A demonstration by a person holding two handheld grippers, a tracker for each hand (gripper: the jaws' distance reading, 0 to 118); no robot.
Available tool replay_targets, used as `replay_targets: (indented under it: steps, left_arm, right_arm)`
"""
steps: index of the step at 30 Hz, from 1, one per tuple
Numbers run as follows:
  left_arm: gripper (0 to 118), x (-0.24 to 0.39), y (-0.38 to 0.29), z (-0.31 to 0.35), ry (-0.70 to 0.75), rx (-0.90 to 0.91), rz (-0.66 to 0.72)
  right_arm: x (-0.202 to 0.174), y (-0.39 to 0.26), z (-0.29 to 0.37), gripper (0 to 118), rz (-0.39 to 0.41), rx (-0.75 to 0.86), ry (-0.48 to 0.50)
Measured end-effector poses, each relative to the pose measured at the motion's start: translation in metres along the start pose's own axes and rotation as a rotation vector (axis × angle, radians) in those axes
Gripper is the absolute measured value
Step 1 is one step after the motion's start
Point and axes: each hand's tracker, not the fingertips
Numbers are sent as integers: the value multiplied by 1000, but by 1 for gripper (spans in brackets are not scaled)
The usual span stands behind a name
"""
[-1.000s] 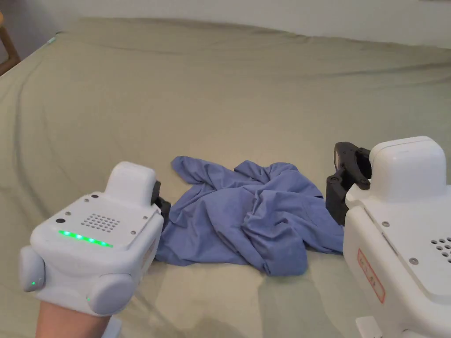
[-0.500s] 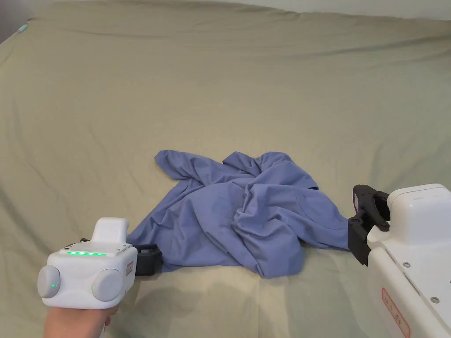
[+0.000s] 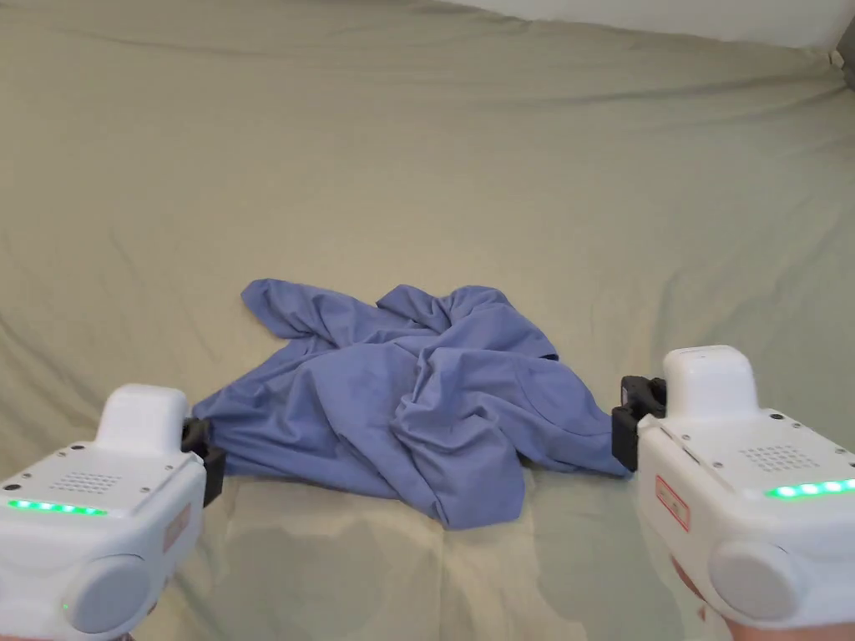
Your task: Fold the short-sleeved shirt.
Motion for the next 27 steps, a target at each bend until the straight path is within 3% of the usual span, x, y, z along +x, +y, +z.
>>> replay_targets:
  steps: [2,3,6,7,8,12,14,15,17,18,19,20,21,23,27]
  left_arm:
    - [3,0,8,13,-5,25,0]
    - [3,0,10,18,-3,42,-1]
    - [3,-2,14,29,8,64,-20]
    - [3,-4,15,31,11,66,-20]
    - [3,-5,16,33,13,68,-18]
    - [3,-13,13,31,39,57,10]
    - [3,-15,8,27,44,39,17]
    - [3,-14,6,25,47,33,16]
    - [3,-12,2,24,50,27,10]
    - [3,-11,1,25,49,28,11]
    - [3,-11,1,26,43,30,16]
    - [3,-12,3,28,37,35,30]
    - [3,-13,7,31,30,31,52]
    - [3,-18,23,43,-12,68,86]
    - [3,-29,69,78,30,222,57]
  right_arm:
    - [3,-14,-38,5,6,-92,-14]
    - [6,-21,-53,16,0,-123,-19]
    - [17,-43,-100,94,-44,-271,-36]
    - [21,-50,-112,113,-56,-302,-44]
    - [24,-55,-117,116,-54,-315,-53]
    - [25,-64,-123,114,-65,-306,-30]
    - [19,-59,-114,98,-104,-294,23]
    - [18,-58,-111,86,-114,-280,50]
    - [10,-53,-105,37,-71,-260,62]
    - [6,-50,-102,9,-42,-268,119]
    - [1,-46,-98,8,-18,-266,135]
    - [-3,-42,-95,8,29,-268,67]
    - [-2,-38,-91,8,22,-278,73]
    - [13,-21,-69,8,-110,-215,112]
    - [48,17,-27,8,-117,-59,59]
